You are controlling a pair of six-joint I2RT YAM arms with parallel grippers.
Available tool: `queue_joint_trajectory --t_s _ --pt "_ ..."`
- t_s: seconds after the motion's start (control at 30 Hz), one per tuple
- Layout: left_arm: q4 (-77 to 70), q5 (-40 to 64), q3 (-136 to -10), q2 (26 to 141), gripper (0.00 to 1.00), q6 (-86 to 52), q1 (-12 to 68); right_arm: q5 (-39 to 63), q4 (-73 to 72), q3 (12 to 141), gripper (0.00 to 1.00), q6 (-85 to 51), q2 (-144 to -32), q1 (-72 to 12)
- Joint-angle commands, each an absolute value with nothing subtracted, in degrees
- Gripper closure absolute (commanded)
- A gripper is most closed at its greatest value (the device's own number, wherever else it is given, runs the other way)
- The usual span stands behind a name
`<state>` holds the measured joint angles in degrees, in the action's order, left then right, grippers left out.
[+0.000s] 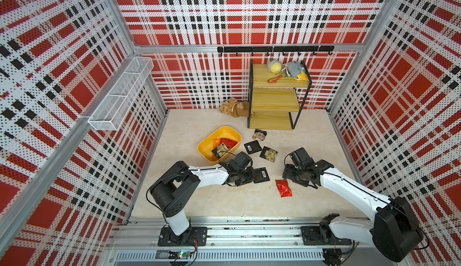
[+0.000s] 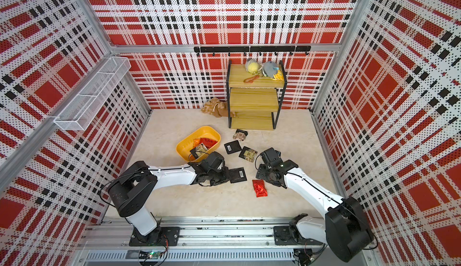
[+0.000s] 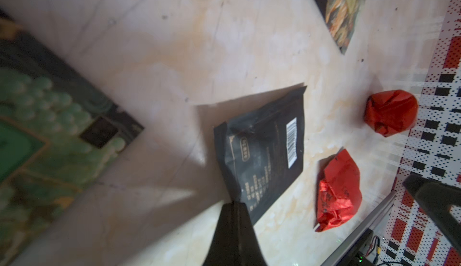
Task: Put the tea bags into the storage box
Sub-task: Pick up the tea bag from the center of the board, then place the tea bag in the storage box.
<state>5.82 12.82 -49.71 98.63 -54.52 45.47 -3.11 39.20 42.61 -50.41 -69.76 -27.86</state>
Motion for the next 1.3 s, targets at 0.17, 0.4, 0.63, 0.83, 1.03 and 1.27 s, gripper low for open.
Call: queue_joint_trajectory --t_s 0.17,0.4,0.63,0.83,1.03,1.27 --pt "7.2 11.3 -54.1 92.9 1.0 -53.0 44.5 0.1 38.3 40.4 0.26 -49.8 -66.1 -27.3" --pt "8.5 12.7 -57.3 86.5 1.0 -52.3 39.3 3.7 36.6 36.9 0.34 -49.9 -65.7 -27.4" --pt "11.5 14.2 -60.3 82.4 1.0 -50.0 33.1 3.5 35.2 32.6 0.37 -50.8 -59.8 -27.4" --pt "14.0 14.8 -58.1 77.6 1.0 -48.1 25.7 4.0 33.3 27.6 0.35 -50.3 -54.0 -27.4" --pt "15.9 17.2 -53.3 73.7 1.0 -45.3 17.2 4.7 33.1 23.7 0.38 -51.1 -49.5 -27.5" --pt "16.8 18.9 -50.7 73.7 1.0 -42.8 11.6 7.3 32.2 21.9 0.43 -50.5 -49.8 -27.6"
